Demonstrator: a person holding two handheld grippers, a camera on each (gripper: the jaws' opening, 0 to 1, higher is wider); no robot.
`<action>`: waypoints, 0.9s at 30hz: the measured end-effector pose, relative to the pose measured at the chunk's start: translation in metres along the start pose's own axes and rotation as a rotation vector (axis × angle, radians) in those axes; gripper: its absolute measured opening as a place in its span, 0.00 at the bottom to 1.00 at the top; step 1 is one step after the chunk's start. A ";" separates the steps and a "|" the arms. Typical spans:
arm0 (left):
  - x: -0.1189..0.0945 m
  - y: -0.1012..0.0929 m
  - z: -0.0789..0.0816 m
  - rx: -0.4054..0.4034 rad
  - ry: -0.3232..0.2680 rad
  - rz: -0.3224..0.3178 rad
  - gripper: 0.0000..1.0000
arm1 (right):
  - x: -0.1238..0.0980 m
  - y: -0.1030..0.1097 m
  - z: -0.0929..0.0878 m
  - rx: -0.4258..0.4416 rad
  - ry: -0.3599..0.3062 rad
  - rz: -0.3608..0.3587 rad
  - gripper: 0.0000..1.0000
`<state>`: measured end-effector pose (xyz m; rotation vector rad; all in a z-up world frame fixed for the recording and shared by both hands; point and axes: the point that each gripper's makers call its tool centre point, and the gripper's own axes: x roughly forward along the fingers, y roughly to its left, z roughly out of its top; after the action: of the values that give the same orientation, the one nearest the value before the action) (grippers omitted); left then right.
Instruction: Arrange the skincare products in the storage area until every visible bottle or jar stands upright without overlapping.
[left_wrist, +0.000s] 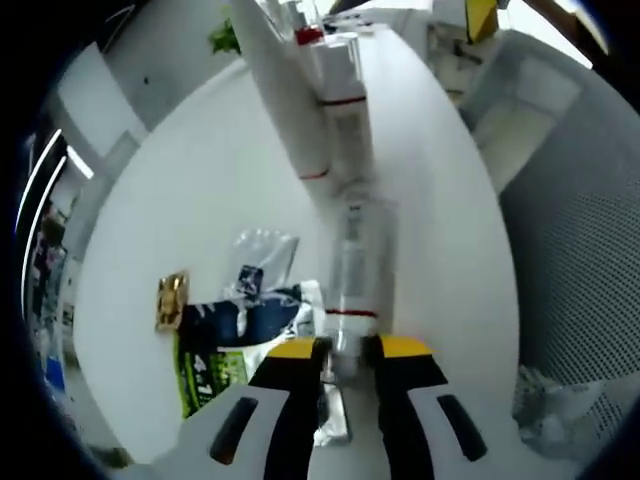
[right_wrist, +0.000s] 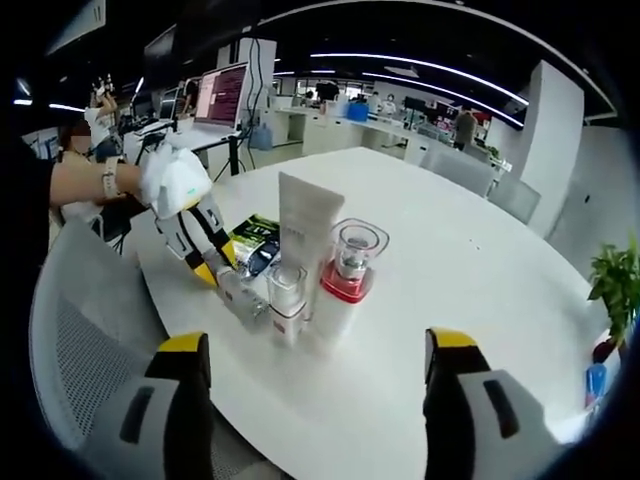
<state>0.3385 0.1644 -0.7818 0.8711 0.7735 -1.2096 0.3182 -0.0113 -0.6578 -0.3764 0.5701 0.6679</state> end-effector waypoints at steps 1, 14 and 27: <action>0.001 0.000 0.000 0.008 -0.007 -0.005 0.16 | 0.000 0.001 0.000 0.000 0.000 0.002 0.88; 0.002 -0.001 0.001 -0.034 0.007 -0.017 0.15 | 0.001 0.014 -0.007 -0.003 0.014 0.035 0.87; -0.012 -0.005 0.002 -0.008 0.018 0.026 0.14 | 0.004 0.038 -0.017 -0.025 0.022 0.120 0.81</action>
<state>0.3317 0.1673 -0.7711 0.8838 0.7789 -1.1765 0.2889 0.0102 -0.6795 -0.3754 0.6094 0.7870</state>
